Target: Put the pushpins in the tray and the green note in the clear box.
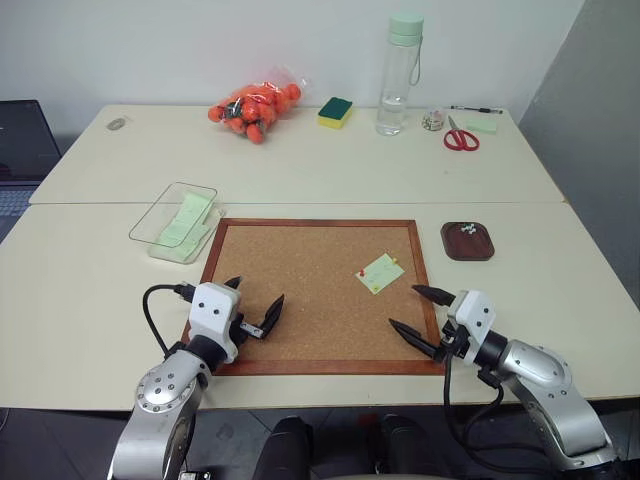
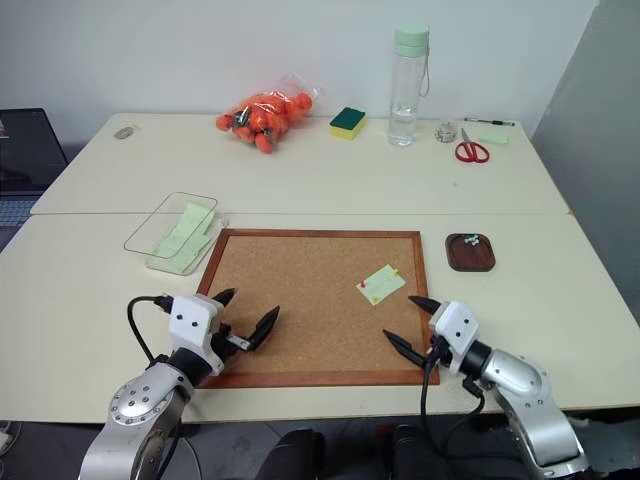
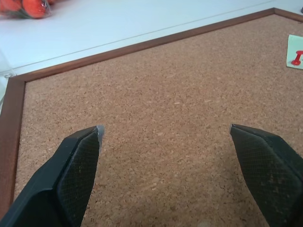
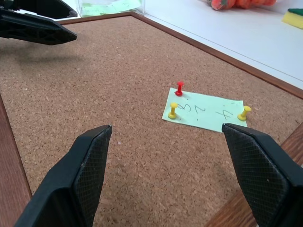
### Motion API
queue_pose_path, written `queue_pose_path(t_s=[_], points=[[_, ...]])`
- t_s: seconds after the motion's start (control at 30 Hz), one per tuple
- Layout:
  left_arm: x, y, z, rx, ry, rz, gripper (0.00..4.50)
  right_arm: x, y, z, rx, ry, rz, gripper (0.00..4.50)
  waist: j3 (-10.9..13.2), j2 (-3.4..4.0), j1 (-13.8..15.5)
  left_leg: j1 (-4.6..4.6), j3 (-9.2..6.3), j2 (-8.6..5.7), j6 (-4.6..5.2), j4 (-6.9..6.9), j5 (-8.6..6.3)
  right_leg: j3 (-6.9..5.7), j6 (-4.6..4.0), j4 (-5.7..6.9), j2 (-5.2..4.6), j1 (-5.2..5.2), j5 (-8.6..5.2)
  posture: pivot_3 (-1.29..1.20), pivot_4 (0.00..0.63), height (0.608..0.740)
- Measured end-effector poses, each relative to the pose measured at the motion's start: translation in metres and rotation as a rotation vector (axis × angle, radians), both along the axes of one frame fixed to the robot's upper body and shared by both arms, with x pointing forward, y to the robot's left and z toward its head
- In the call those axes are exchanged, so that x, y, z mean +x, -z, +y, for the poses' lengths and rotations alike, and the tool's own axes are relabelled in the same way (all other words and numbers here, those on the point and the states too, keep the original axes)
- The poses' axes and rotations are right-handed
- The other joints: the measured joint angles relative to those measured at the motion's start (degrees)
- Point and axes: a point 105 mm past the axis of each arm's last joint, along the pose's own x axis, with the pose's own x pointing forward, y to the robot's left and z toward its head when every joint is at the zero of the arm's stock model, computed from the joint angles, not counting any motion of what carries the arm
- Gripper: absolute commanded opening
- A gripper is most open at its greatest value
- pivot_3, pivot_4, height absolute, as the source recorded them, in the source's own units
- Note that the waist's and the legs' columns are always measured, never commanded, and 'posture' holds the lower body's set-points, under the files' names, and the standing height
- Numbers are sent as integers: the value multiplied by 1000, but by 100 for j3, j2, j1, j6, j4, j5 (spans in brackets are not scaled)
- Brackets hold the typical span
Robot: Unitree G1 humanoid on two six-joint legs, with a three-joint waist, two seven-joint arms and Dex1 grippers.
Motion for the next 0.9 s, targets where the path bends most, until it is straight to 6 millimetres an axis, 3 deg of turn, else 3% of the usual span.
queue_pose_path(t_s=[0.47,0.73,0.9], points=[[0,-4,5,17,12,-11,4492,-1,1,0,0,-2,6,3948,0,0,-2,0,1,0,0,0,0,0,0,0,0,0,0,0,150,740],[0,-22,11,0,81,-67,4492,-1,1,0,1,-1,9,3948,0,0,-2,0,1,-1,0,0,0,0,0,0,0,0,0,0,150,740],[-1,-21,10,-3,107,-64,3737,-1,1,0,4,0,9,3948,0,0,-2,0,0,0,0,0,0,0,0,0,0,0,0,0,150,740]])
